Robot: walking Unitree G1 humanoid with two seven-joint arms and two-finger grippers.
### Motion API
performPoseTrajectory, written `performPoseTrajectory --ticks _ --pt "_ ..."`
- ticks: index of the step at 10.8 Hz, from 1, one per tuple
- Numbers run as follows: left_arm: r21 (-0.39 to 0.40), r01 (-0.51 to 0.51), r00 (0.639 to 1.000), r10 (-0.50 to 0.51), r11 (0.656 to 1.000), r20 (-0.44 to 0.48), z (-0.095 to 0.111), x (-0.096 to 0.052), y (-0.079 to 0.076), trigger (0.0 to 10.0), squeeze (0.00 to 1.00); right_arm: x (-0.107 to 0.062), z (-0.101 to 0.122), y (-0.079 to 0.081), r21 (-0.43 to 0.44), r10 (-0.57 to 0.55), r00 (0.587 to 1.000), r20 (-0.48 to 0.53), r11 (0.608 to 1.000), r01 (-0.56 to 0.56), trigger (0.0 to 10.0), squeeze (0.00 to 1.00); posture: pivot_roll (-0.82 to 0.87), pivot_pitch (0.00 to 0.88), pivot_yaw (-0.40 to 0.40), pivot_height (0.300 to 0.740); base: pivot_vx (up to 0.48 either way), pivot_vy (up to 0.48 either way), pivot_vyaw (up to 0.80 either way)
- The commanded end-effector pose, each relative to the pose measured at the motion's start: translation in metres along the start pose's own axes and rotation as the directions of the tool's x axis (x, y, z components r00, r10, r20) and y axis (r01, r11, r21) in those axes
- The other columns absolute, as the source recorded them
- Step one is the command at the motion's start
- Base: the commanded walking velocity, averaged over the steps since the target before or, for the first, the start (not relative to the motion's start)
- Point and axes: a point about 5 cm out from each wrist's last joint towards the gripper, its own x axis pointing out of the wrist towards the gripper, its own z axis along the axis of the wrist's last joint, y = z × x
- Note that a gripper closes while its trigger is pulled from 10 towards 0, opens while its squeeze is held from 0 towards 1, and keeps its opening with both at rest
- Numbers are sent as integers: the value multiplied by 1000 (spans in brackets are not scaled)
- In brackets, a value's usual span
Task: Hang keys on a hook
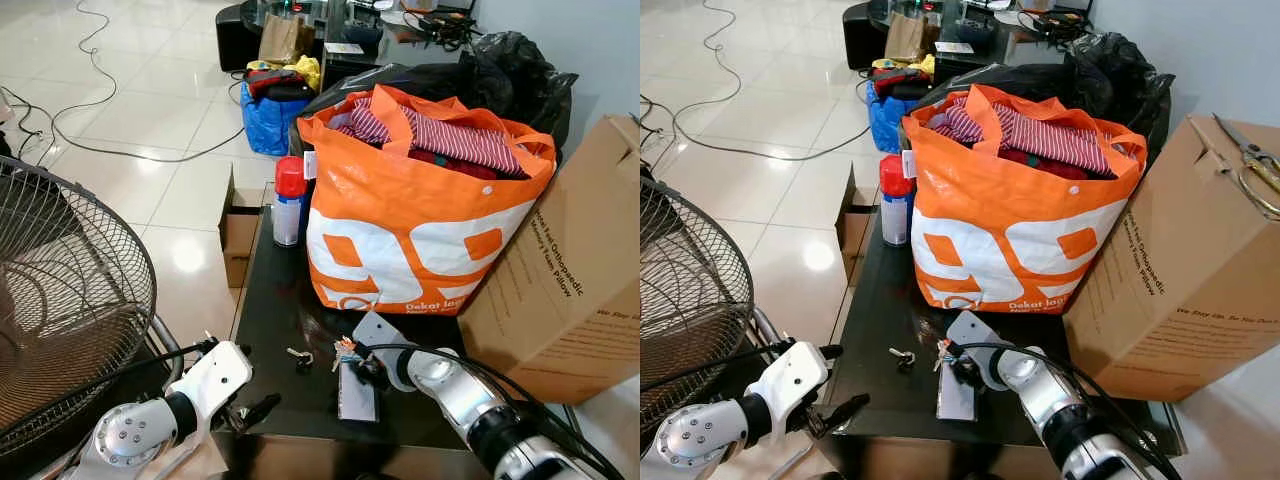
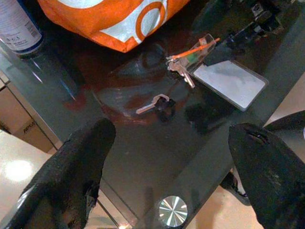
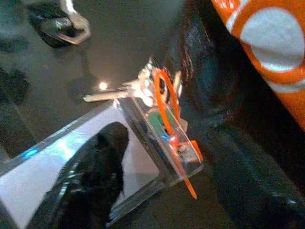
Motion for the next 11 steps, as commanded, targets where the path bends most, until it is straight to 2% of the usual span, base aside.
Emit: performPoseTrajectory --ticks 1,4,5,6,11 --pt "13 10 1000 -10 1000 15 5 -1 1 10000 0 0 0 -5 7 -34 999 1 999 34 2196 0 46 46 -99 740 0 0 0" --pt "12 15 1000 -16 1000 14 6 -3 1 10000 0 3 -7 -4 -24 -29 999 -28 999 28 980 0 49 52 -99 740 0 0 0" --pt "11 17 1000 -17 1000 14 7 -4 1 10000 0 3 -7 -3 -22 -26 999 -27 999 25 235 0 49 52 -99 740 0 0 0" --pt "12 23 1000 -23 1000 16 9 -3 0 10000 0 3 -10 -2 -41 -10 999 -38 999 8 0 0 49 52 -96 740 0 0 0" --pt "23 26 1000 -26 999 12 12 -3 4 10000 0 3 -13 -4 -62 -7 999 -35 998 4 0 0 46 50 -84 740 0 0 0"
